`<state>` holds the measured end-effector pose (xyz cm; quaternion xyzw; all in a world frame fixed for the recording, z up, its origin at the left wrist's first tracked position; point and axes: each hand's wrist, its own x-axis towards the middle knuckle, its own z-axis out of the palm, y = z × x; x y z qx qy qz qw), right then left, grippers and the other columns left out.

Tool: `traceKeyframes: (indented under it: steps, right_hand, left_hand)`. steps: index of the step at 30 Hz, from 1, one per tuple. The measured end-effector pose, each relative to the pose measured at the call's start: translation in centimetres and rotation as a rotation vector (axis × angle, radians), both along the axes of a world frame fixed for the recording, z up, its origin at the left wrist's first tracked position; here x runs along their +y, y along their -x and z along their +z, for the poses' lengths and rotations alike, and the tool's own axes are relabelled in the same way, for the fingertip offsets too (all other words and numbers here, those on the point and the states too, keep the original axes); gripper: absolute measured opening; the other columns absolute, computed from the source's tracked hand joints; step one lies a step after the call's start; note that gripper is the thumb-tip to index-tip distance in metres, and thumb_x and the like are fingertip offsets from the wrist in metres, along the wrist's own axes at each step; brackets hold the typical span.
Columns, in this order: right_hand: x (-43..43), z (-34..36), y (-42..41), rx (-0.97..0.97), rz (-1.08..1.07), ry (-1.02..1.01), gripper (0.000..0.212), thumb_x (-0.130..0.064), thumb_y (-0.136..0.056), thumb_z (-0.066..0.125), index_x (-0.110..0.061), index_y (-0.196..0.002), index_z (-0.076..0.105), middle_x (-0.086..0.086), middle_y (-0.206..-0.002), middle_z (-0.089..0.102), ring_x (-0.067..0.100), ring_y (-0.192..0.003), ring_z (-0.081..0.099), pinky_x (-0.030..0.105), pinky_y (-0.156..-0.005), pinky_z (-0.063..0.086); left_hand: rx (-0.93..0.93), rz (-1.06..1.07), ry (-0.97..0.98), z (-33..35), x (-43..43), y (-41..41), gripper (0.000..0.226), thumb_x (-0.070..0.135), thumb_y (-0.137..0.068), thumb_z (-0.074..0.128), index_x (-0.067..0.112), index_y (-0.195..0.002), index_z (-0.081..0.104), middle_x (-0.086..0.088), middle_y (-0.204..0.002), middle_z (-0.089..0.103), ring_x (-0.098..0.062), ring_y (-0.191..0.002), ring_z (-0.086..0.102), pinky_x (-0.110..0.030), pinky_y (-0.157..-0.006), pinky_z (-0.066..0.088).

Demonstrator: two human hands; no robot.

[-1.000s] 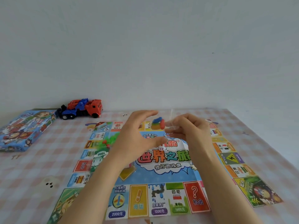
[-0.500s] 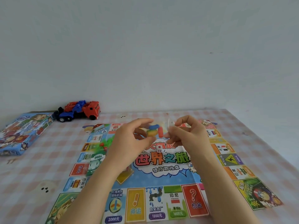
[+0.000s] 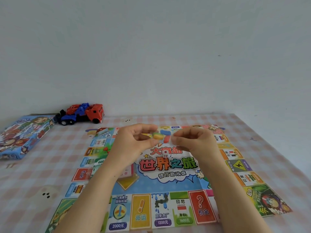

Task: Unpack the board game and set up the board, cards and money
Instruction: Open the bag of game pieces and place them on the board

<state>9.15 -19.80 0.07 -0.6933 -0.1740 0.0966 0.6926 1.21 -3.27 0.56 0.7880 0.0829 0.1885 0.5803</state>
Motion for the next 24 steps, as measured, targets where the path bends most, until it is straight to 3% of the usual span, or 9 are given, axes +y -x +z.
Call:
traceKeyframes:
  steps: [6, 10, 13, 16, 18, 21, 24]
  right_hand:
    - [-0.42, 0.4, 0.03, 0.157, 0.0, -0.135, 0.021, 0.016, -0.071, 0.068, -0.004, -0.074, 0.062, 0.016, -0.073, 0.072, 0.025, -0.066, 0.07, 0.026, -0.058, 0.058]
    - [-0.43, 0.49, 0.09, 0.179, 0.047, -0.112, 0.029, 0.02, -0.072, 0.063, -0.007, -0.081, 0.058, 0.012, -0.072, 0.069, 0.025, -0.062, 0.067, 0.024, -0.051, 0.054]
    - [-0.27, 0.32, 0.17, 0.13, 0.134, 0.011, 0.038, 0.018, -0.073, 0.062, -0.012, -0.096, 0.063, 0.009, -0.083, 0.071, 0.023, -0.068, 0.067, 0.028, -0.056, 0.054]
    - [-0.21, 0.12, 0.07, 0.096, 0.145, 0.095, 0.032, 0.014, -0.079, 0.058, -0.014, -0.082, 0.073, 0.005, -0.088, 0.073, 0.015, -0.072, 0.067, 0.027, -0.064, 0.058]
    - [-0.19, 0.09, 0.03, 0.102, 0.14, 0.114, 0.035, 0.013, -0.082, 0.053, -0.013, -0.078, 0.075, 0.005, -0.086, 0.075, 0.015, -0.074, 0.067, 0.027, -0.067, 0.058]
    - [-0.06, 0.08, 0.06, 0.102, 0.143, 0.124, 0.037, 0.013, -0.083, 0.045, -0.009, -0.083, 0.074, 0.006, -0.087, 0.075, 0.019, -0.082, 0.071, 0.027, -0.071, 0.059]
    - [0.01, 0.16, 0.11, 0.077, 0.136, 0.142, 0.033, 0.009, -0.085, 0.047, -0.008, -0.085, 0.075, 0.003, -0.089, 0.075, 0.018, -0.088, 0.071, 0.027, -0.074, 0.059]
  left_hand:
    - [0.021, -0.003, 0.006, 0.17, -0.08, 0.2, 0.033, 0.004, -0.074, 0.076, 0.022, -0.101, 0.072, 0.008, -0.092, 0.074, -0.014, -0.08, 0.071, -0.014, -0.066, 0.053]
    - [0.047, -0.001, -0.023, 0.29, -0.09, 0.3, 0.035, 0.007, -0.075, 0.076, 0.029, -0.102, 0.071, -0.001, -0.079, 0.074, -0.006, -0.067, 0.066, -0.012, -0.059, 0.047]
    - [0.041, -0.029, -0.015, 0.44, -0.02, 0.41, 0.034, 0.002, -0.075, 0.073, 0.026, -0.098, 0.073, 0.0, -0.082, 0.074, -0.004, -0.062, 0.06, -0.013, -0.055, 0.044]
    - [0.015, -0.05, -0.007, 0.68, 0.01, 0.49, 0.03, -0.005, -0.074, 0.069, 0.02, -0.091, 0.074, 0.003, -0.088, 0.074, -0.008, -0.061, 0.054, -0.019, -0.059, 0.047]
    - [-0.015, -0.042, -0.017, 0.75, 0.03, 0.57, 0.03, -0.009, -0.072, 0.065, 0.016, -0.085, 0.074, 0.001, -0.084, 0.074, -0.011, -0.062, 0.053, -0.023, -0.062, 0.048]
    - [-0.042, -0.055, -0.076, 0.86, -0.19, 0.71, 0.031, -0.012, -0.07, 0.061, 0.014, -0.082, 0.073, 0.004, -0.073, 0.07, -0.008, -0.057, 0.051, -0.018, -0.055, 0.045]
    - [-0.034, -0.067, -0.13, 1.0, -0.47, 0.85, 0.036, -0.011, -0.069, 0.06, 0.018, -0.087, 0.073, 0.009, -0.053, 0.056, -0.005, -0.048, 0.044, -0.014, -0.049, 0.039]
